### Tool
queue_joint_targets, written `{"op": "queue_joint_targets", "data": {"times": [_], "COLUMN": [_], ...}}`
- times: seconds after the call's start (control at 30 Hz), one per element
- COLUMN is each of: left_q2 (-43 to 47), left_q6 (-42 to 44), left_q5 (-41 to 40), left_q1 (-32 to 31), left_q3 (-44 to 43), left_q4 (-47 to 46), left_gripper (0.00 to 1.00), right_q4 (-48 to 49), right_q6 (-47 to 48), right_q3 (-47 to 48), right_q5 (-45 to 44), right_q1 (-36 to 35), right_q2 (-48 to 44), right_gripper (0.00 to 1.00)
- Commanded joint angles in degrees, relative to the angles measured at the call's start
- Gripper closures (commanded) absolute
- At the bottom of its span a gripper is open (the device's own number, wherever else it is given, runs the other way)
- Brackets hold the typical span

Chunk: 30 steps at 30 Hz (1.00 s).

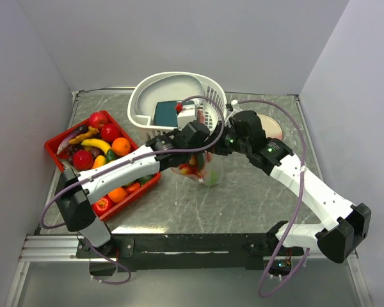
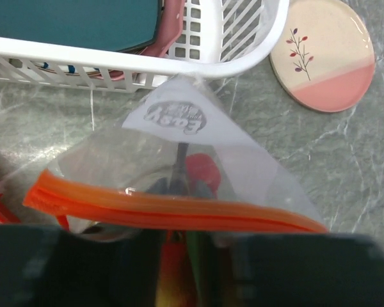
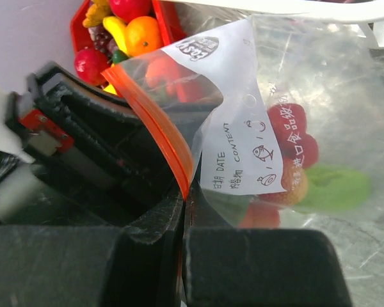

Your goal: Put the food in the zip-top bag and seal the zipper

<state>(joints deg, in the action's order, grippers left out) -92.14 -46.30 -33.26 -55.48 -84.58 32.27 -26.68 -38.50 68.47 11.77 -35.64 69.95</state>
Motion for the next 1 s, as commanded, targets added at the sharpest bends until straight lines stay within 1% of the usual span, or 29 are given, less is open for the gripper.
{"op": "queue_joint_targets", "data": {"times": [0.0, 0.1, 0.13, 0.17, 0.23, 0.3, 0.33, 0.37, 0.5, 0.57, 0.7, 0.83, 0.9, 0.97], "left_q2": [0.56, 1.78, 2.57, 3.53, 7.05, 10.29, 11.36, 12.32, 18.12, 19.36, 18.49, 17.0, 14.8, 12.52], "left_q6": [0.69, 1.57, 2.18, 2.7, 3.32, 2.98, 2.02, 1.83, -0.28, -1.24, -1.77, -1.07, -0.89, -0.81], "left_q5": [-1.2, 0.03, 0.82, 3.87, 6.87, 9.6, 9.79, 9.96, 6.72, 4.96, 6.09, 8.82, 8.47, 7.68], "left_q1": [0.29, 0.38, 0.29, 0.29, 0.29, 0.29, 0.29, 0.29, 0.29, 0.55, 0.64, 0.64, 0.64, 0.64], "left_q3": [-4.02, -4.11, -3.93, -3.15, -1.92, -0.94, -0.86, -0.42, 2.39, 4.75, 7.93, 10.65, 10.4, 9.87], "left_q4": [1.39, 1.39, 1.13, -0.35, -2.47, -2.39, -1.61, -0.73, 4.54, 5.87, 7.19, 3.51, 3.85, 4.99], "left_gripper": [0.66, 0.55, 0.44, 0.42, 0.38, 0.41, 0.46, 0.48, 0.48, 0.5, 0.52, 0.44, 0.44, 0.46], "right_q4": [3.03, 3.04, 2.69, 2.42, 1.28, 0.14, -0.13, -0.3, -0.66, -0.66, -0.66, -0.92, -1.53, -2.67], "right_q6": [-0.52, -0.44, -0.35, 0.09, 0.62, 1.5, 1.67, 2.02, 2.46, 2.38, 2.55, 2.82, 2.99, 3.52], "right_q3": [-1.05, -1.41, -1.06, -0.79, -0.01, 0.61, 0.79, 0.88, 0.79, 0.7, 0.97, 1.4, 1.58, 2.11], "right_q5": [1.15, 0.71, 0.45, -0.25, -2.61, -4.38, -5.95, -6.67, -7.55, -7.73, -7.81, -8.17, -8.78, -9.57], "right_q1": [0.04, 0.04, 0.04, 0.04, 0.13, 0.13, 0.13, 0.13, 0.22, 0.13, 0.13, 0.13, 0.22, 0.13], "right_q2": [-1.22, -0.87, -0.7, -0.52, -0.17, -0.08, -0.08, -0.17, -0.08, -0.08, 0.18, 0.88, 0.89, 0.71], "right_gripper": [1.0, 1.0, 1.0, 1.0, 1.0, 1.0, 1.0, 1.0, 1.0, 1.0, 1.0, 1.0, 1.0, 1.0]}}
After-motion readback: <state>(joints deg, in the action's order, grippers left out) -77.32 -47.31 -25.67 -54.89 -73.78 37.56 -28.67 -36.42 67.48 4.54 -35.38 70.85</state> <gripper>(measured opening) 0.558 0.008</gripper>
